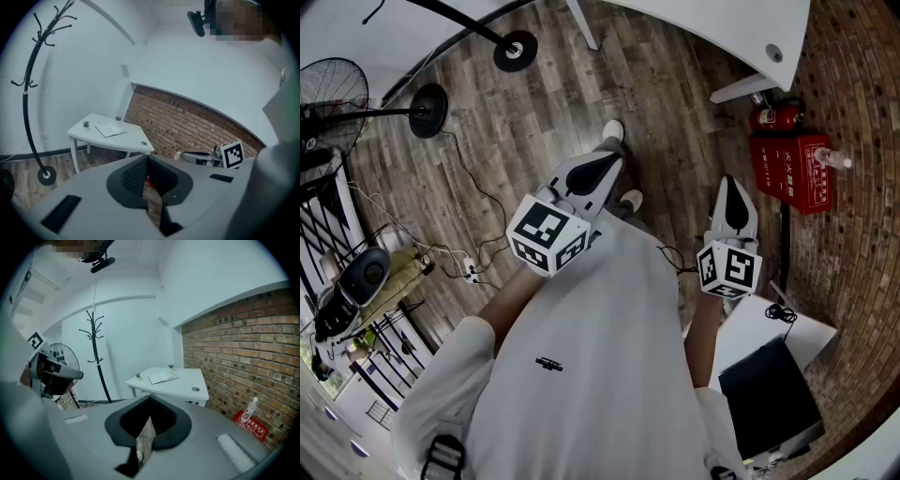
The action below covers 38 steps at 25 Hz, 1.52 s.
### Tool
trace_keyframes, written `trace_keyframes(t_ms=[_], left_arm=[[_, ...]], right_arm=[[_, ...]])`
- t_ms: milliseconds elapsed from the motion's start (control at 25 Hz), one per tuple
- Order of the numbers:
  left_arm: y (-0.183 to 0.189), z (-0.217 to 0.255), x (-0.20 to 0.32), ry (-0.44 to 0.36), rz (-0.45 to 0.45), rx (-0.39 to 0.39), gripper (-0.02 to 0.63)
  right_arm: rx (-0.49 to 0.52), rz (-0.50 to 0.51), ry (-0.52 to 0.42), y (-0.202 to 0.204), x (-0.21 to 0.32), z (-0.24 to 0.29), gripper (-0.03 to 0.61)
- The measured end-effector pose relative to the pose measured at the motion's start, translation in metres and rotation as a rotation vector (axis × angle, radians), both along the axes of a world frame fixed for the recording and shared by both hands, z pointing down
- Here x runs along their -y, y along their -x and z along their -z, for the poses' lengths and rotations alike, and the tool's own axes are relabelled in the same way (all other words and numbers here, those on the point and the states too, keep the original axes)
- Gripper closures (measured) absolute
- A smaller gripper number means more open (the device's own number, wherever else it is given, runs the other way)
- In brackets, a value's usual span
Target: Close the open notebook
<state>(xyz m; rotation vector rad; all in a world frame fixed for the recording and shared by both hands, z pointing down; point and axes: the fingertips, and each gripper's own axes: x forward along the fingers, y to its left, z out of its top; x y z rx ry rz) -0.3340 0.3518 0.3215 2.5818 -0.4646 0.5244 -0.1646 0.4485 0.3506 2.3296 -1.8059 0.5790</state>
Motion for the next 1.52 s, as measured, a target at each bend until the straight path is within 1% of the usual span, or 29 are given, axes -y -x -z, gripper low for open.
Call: trace_keyframes(t_ms=[160, 280, 440, 560, 640, 760, 800, 840, 920, 1080, 1160, 1280, 1360, 1520], left_arm=[[0.002, 0.015, -0.008, -0.007, 0.022, -0.021, 0.604], [-0.009, 0.025, -0.009, -0.033, 0.013, -0.034, 0.604], [-0.024, 0.039, -0.017, -0.07, -0.013, -0.054, 0.604], [-0.031, 0.044, -0.032, -0.084, -0.021, -0.056, 0.604], [-0.035, 0.046, -0.043, -0.084, -0.016, -0.057, 0.604], [-0.038, 0.048, -0.063, -0.081, -0.006, -0.061, 0.604], [-0.04, 0.048, -0.069, -0.086, -0.006, -0.062, 0.604], [-0.041, 0.048, -0.074, -0.091, -0.007, -0.062, 0.604], [-0.046, 0.047, -0.083, -0.094, -0.016, -0.06, 0.604], [-0.052, 0.044, -0.094, -0.109, -0.055, -0.042, 0.604], [-0.059, 0.042, -0.096, -0.115, -0.068, -0.043, 0.604], [-0.069, 0.044, -0.097, -0.111, -0.086, -0.049, 0.604], [-0.075, 0.046, -0.095, -0.107, -0.099, -0.056, 0.604], [-0.098, 0.041, -0.079, -0.112, -0.12, -0.07, 0.604]], right_arm=[[-0.028, 0.055, -0.029, 0.017, -0.01, 0.026, 0.568], [-0.032, 0.087, -0.064, 0.021, -0.006, 0.039, 0.568], [-0.028, 0.109, -0.117, 0.022, -0.012, 0.054, 0.568], [-0.027, 0.106, -0.154, 0.021, -0.029, 0.065, 0.568], [-0.012, 0.115, -0.196, 0.019, -0.042, 0.071, 0.568], [0.051, 0.151, -0.294, 0.018, -0.065, 0.078, 0.568], [0.065, 0.166, -0.312, 0.018, -0.072, 0.078, 0.568], [0.065, 0.178, -0.317, 0.017, -0.078, 0.077, 0.568], [0.029, 0.181, -0.303, 0.013, -0.088, 0.075, 0.568], [-0.072, 0.109, -0.307, 0.004, -0.104, 0.078, 0.568], [-0.08, 0.075, -0.306, -0.003, -0.109, 0.073, 0.568], [-0.059, 0.044, -0.308, -0.006, -0.112, 0.072, 0.568], [-0.059, 0.044, -0.305, -0.005, -0.111, 0.075, 0.567], [-0.102, 0.047, -0.282, -0.017, -0.093, 0.071, 0.566]])
